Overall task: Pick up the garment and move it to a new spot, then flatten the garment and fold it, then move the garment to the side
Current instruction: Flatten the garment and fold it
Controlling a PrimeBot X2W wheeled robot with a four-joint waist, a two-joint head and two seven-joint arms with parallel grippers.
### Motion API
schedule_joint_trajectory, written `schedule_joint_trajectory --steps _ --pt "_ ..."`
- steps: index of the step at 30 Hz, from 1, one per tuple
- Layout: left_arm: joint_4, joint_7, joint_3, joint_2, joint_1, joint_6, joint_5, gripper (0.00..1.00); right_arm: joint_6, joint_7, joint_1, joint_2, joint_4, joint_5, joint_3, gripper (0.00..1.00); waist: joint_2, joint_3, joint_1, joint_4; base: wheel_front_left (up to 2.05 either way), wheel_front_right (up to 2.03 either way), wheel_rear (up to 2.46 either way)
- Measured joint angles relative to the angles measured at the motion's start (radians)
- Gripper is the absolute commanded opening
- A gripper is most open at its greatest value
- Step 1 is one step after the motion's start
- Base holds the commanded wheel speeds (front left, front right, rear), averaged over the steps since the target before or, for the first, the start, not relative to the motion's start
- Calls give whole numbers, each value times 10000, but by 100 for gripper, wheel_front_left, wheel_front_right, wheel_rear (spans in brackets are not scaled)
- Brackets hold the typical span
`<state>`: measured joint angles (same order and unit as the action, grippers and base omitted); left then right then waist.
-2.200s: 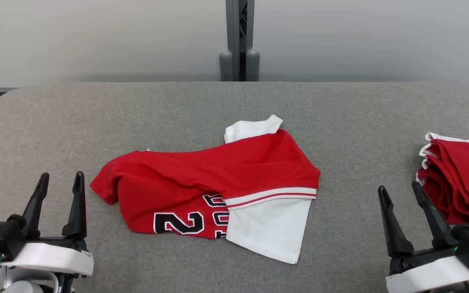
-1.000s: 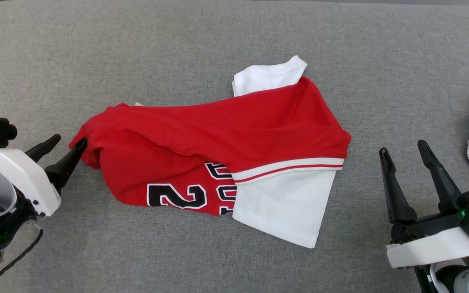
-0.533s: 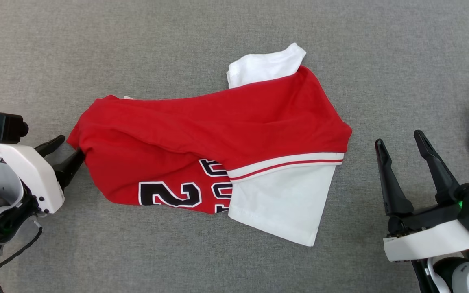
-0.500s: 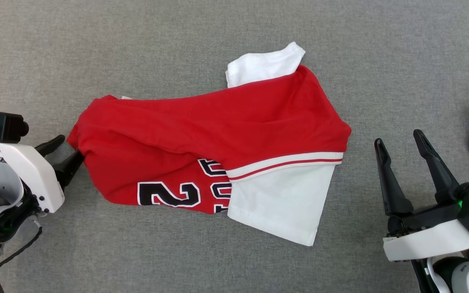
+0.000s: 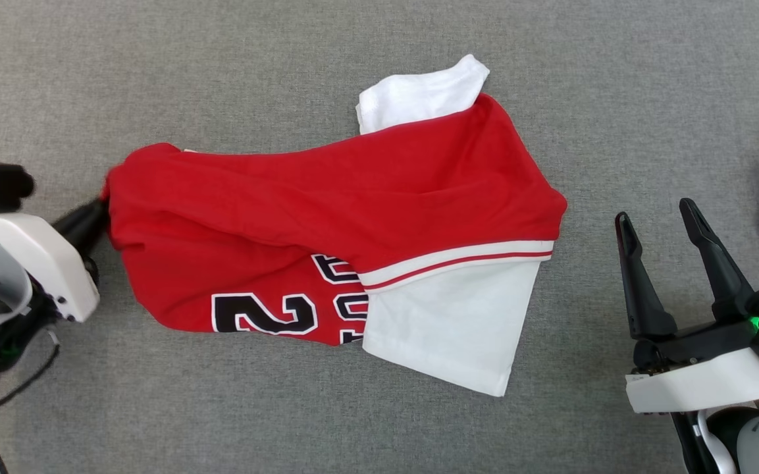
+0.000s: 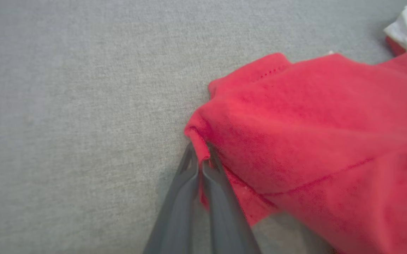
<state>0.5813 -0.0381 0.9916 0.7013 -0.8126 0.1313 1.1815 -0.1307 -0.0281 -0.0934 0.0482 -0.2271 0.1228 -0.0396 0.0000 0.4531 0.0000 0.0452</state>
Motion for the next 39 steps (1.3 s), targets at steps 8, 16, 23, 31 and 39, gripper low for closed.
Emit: schedule_joint_trajectory --steps 8,16,23,31,39 --pt "384 2451 -746 290 -280 -4 451 0 0 -121 -150 -2 27 8 -213 100 0 -246 0 233 0 0 0" --pt "-742 2966 -2086 491 779 -318 105 0 0 -167 29 -2 270 59 -650 100 0 -737 0 374 0 0 0" --pt "-2903 2982 -3668 257 3139 -1197 -872 0 0 104 643 2 848 12 -1758 100 0 -1210 0 421 0 0 0" --pt "-4006 2982 -3992 109 4346 -1592 -1279 0 0 644 995 69 2102 -240 -3262 100 0 -1318 0 446 0 0 0" --pt "-4314 2978 -3962 150 4358 -1676 -1440 0 -2 585 -5 282 4219 -109 -3894 100 0 -1237 0 505 0 0 0"
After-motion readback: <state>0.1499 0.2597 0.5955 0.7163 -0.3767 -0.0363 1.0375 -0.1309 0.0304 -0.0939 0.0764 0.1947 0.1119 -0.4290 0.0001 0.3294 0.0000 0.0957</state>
